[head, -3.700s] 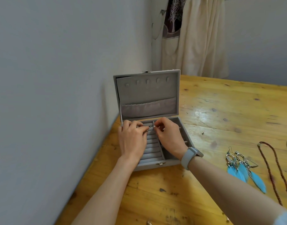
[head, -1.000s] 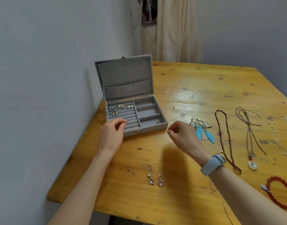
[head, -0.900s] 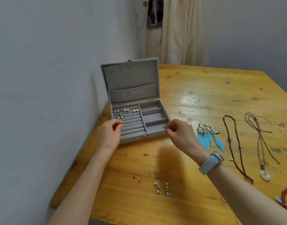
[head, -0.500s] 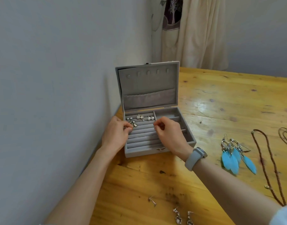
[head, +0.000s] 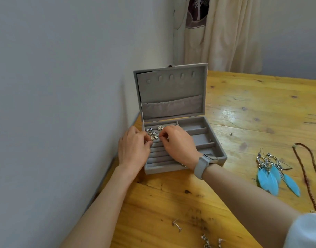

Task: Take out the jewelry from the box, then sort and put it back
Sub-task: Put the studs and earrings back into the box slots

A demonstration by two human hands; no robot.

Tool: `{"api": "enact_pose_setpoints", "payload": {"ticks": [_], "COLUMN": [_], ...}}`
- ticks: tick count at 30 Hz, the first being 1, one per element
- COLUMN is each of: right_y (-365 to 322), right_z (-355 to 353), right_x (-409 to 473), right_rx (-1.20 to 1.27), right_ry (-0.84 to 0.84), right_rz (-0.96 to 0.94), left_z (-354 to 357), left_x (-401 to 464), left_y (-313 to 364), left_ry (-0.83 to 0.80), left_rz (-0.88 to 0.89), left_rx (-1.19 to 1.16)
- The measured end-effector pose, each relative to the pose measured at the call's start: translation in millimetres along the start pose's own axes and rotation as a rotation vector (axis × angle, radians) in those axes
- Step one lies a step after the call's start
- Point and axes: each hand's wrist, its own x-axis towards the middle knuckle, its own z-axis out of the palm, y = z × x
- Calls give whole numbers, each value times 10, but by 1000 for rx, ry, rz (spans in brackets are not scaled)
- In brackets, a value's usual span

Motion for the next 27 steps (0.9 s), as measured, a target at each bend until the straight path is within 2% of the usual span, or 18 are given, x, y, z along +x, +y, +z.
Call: {"api": "enact_pose_setpoints", "payload": {"ticks": [7, 14, 22, 27], "right_y": [-62, -53, -60, -51], "right_z": [50, 85, 26, -29], "right_x": [-4, 16, -24, -67], "right_rx": [-111, -237, -38, 28], "right_ry": [-44, -41, -128, -125], "right_rz": [-137, -224, -196, -151], "left_z": [122, 196, 209, 217], "left_x": [-245, -289, -310, -320], "left_y": [-102, -113, -99, -97], "left_ry": [128, 164, 174, 167], "left_rz": [22, -23, -59, -68], "left_rx": [-80, -99, -109, -119]}}
